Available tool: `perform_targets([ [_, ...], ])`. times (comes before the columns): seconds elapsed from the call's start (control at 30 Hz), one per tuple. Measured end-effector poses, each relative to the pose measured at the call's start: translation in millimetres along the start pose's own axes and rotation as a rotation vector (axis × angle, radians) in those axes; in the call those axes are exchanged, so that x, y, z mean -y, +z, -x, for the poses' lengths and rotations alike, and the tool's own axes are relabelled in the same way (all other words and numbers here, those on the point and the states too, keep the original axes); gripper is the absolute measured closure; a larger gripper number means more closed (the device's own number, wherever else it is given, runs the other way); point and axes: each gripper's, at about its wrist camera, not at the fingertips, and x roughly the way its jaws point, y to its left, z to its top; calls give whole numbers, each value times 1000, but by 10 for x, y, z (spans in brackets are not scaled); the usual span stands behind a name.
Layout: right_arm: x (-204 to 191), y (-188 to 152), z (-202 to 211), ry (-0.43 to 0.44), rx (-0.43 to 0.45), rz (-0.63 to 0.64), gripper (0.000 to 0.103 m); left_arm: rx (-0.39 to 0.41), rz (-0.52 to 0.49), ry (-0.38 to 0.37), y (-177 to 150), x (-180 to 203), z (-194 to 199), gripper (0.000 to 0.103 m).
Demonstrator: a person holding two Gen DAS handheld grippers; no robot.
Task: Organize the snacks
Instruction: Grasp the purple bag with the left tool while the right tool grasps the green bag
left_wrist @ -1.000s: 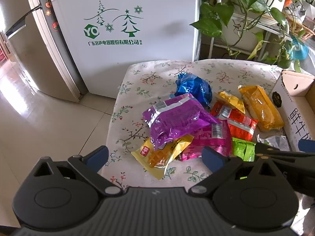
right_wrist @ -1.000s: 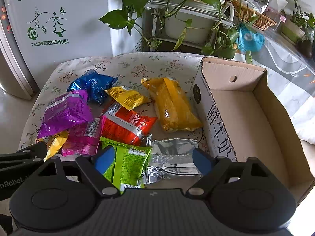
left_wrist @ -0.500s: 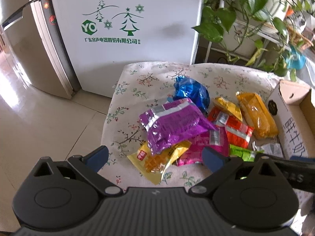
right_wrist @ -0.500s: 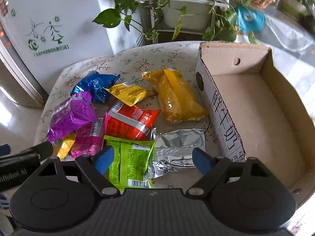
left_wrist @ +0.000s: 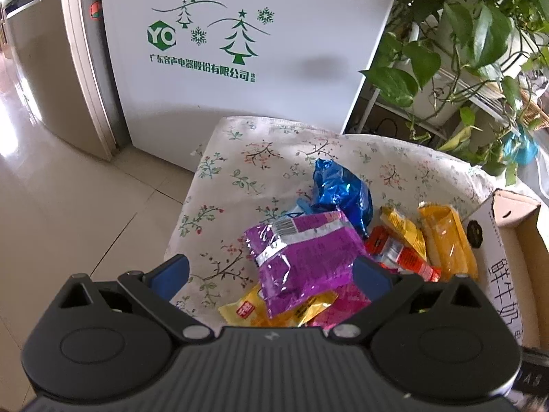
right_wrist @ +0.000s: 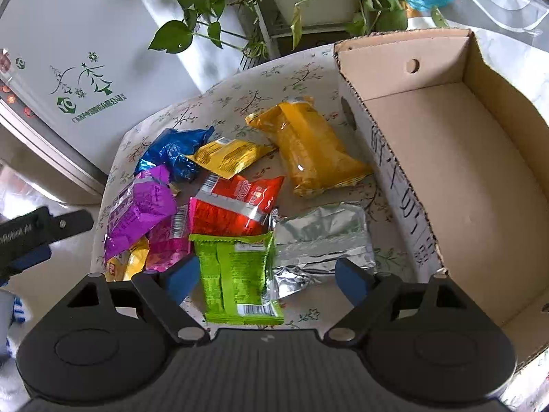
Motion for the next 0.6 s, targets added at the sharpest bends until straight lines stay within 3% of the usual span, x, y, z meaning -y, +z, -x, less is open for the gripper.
perform_targets([
  [0.17,-54,-19,-52,-2,-8,33,12,-6,-17,8,45,75,-82,3],
  [0.6,-89,-75,-299,18,-69,-24,10,-68,12,-2,169,181,-531,3],
])
